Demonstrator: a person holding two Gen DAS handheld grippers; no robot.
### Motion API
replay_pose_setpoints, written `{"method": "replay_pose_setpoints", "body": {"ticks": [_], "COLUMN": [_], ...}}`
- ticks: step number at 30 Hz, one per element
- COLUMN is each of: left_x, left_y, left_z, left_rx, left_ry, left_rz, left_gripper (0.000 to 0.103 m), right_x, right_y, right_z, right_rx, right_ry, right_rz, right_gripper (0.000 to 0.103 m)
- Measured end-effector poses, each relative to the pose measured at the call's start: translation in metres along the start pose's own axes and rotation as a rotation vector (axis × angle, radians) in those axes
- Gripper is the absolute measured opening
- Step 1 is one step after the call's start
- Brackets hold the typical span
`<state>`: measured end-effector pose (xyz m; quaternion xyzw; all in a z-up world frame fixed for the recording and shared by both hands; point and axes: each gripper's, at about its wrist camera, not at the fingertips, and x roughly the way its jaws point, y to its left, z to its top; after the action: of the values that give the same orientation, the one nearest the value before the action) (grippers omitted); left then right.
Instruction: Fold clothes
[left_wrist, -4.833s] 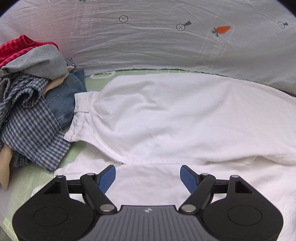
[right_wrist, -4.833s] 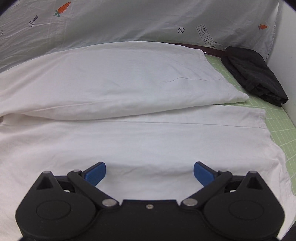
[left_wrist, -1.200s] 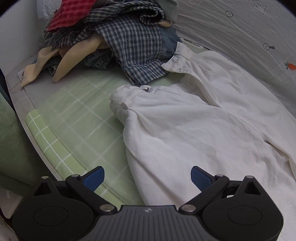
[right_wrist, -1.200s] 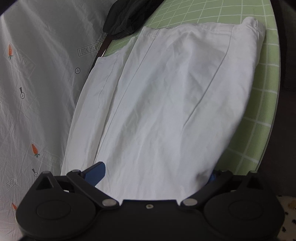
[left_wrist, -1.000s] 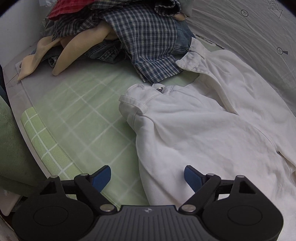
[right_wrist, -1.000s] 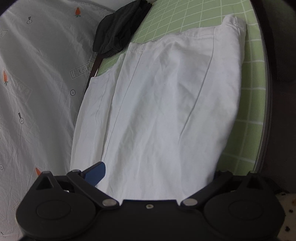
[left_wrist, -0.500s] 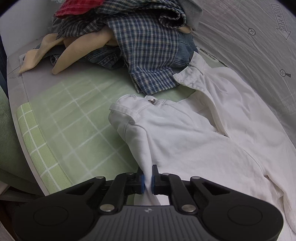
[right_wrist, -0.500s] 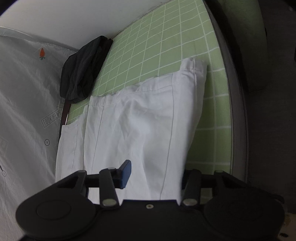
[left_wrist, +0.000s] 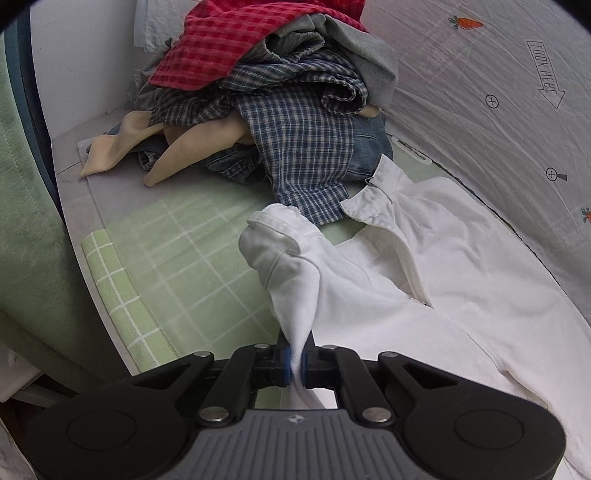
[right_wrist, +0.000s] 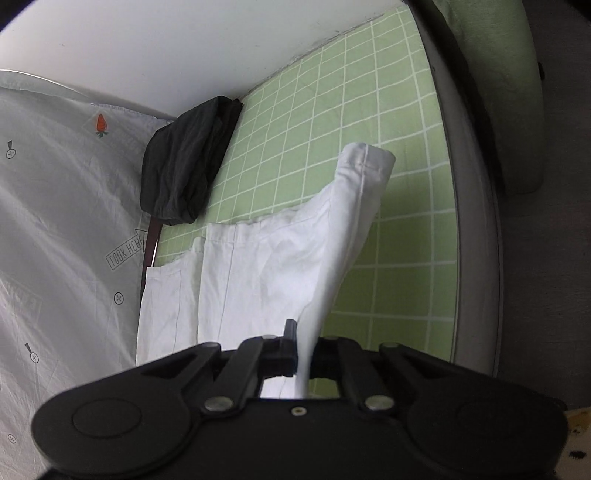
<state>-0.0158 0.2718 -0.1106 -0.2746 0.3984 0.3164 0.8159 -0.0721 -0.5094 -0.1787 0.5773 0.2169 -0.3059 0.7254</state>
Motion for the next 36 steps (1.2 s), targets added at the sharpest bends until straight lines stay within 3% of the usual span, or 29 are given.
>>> {"method": "replay_pose_setpoints", "body": {"ticks": [4, 7, 11, 14, 19, 22, 26, 30, 36], "left_x": [-0.045, -0.06, -0.04, -0.038, -0.042, -0.037, -0.012, 0.005, 0.039], "left_y": [0.007, 0.0, -0.009, -0.018, -0.039, -0.062, -0.063, -0.058, -0.116], "left_z": [0.013, 0.022, 0.015, 0.026, 0.05, 0.059, 0.052, 0.052, 0.098], "left_rx": [-0.072, -0.075, -0.087, -0.08, -0.051, -0.01, -0.048, -0.088, -0.086], "left_ry": [-0.034, -0.067, -0.03, -0.038, -0.08, -0.119, -0.066, -0.019, -0.033], "left_rz": [-0.058, -0.08, -0.031, -0.064, -0.136, -0.122, -0.061, -0.055, -0.1], "left_gripper": [0.006, 0.006, 0.005, 0.006, 0.006, 0.006, 0.006, 0.006, 0.006], "right_x": [-0.027, -0.03, -0.014, -0.001, 0.01, 0.018, 0.029, 0.04, 0.105], "right_y": [0.025, 0.054, 0.083, 0.088, 0.113, 0.122, 0.135, 0.147, 0.23], "right_z": [0.022, 0.029, 0.028, 0.029, 0.031, 0.027, 0.022, 0.016, 0.018], "right_rx": [0.029, -0.079, -0.223, -0.178, -0.219, -0.233, -0.253, -0.272, -0.306], "right_ry": [-0.024, -0.054, -0.058, -0.026, -0.045, -0.06, -0.08, -0.1, -0.063], "right_rz": [0.091, 0.134, 0.139, 0.151, 0.157, 0.143, 0.123, 0.103, 0.135], "right_gripper": [0.003, 0.003, 0.003, 0.003, 0.002, 0.002, 0.003, 0.003, 0.002]}}
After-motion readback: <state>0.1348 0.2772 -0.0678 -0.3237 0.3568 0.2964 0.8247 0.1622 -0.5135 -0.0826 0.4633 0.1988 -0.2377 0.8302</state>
